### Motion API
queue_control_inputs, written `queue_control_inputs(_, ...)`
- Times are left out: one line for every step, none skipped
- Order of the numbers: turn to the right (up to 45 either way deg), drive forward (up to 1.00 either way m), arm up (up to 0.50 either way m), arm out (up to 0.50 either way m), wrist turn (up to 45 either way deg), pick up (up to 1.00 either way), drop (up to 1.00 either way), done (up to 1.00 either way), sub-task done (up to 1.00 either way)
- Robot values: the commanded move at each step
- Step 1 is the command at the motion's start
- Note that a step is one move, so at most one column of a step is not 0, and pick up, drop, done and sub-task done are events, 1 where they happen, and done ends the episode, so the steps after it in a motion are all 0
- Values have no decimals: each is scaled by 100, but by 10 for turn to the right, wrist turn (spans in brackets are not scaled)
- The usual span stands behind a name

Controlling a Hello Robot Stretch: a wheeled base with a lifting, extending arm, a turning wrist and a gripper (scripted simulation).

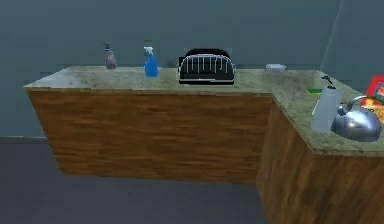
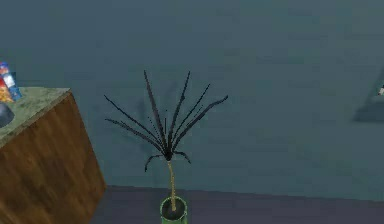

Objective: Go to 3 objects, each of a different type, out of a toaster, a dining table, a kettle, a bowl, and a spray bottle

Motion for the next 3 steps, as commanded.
queue_control_inputs(-30,0,0,0,0,0,0,0,0)
queue_control_inputs(0,70,0,0,0,0,0,0,0)
queue_control_inputs(120,0,0,0,0,0,0,0,0)
